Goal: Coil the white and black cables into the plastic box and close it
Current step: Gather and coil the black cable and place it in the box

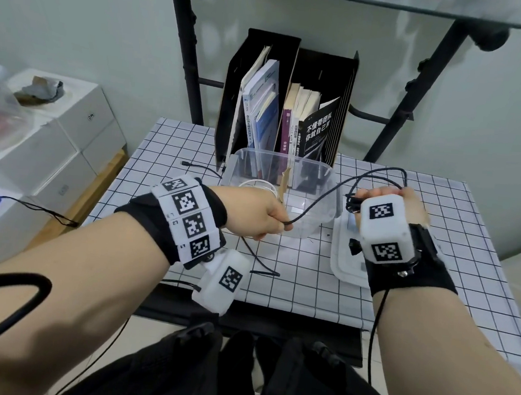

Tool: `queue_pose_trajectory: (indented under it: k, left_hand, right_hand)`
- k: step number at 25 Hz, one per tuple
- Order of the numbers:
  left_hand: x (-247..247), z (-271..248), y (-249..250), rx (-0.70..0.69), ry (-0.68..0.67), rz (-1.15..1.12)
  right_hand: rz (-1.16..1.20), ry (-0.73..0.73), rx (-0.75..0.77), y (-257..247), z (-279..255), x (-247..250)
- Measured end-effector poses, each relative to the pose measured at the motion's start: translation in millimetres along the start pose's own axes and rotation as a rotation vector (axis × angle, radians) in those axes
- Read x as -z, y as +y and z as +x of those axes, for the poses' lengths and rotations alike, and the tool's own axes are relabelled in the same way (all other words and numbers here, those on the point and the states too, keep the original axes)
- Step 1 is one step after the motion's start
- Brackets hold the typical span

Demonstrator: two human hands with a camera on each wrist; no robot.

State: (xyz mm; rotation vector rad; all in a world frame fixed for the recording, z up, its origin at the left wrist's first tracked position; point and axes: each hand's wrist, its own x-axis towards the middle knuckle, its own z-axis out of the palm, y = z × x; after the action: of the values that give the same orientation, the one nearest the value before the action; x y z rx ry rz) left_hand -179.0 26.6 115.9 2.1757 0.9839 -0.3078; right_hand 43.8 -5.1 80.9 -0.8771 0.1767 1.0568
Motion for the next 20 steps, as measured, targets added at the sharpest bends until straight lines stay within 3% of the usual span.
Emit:
queue_pose_trajectory:
  k: [4,6,8,13,16,20]
  left_hand:
    - [1.8,4.4,5.9,0.021,-0.031,0.176]
    - [2.4,6.8,10.7,0.017,-0.078,0.239]
    - [5.4,7.7,15.2,-0.009,-0.128,0.240]
    - [23.0,7.5,21.7,-0.141,-0.167,0.150]
    - [33.4,9.2,23.5,-0.222,-0.063,0.106]
    - [40.8,14.6,19.5,-0.254,0.240,-0.018]
  right_hand:
    - [-0.184,-0.069,-0.053,9.5,-19.8,-8.0]
    - [-0.103,-0.109,-0.081,15.6,-26.8,-14.5]
    - [-0.038,-0.133,-0.095,21.5,-29.9,-16.5]
    - [-0.170,-0.197,-0.004,35.3,-32.4,-19.1]
    - [-0.485,-0.285,0.091,44.1,-33.4,-17.9]
    - [-0.840,-0.447,0.077,52.0,-36.7,-12.9]
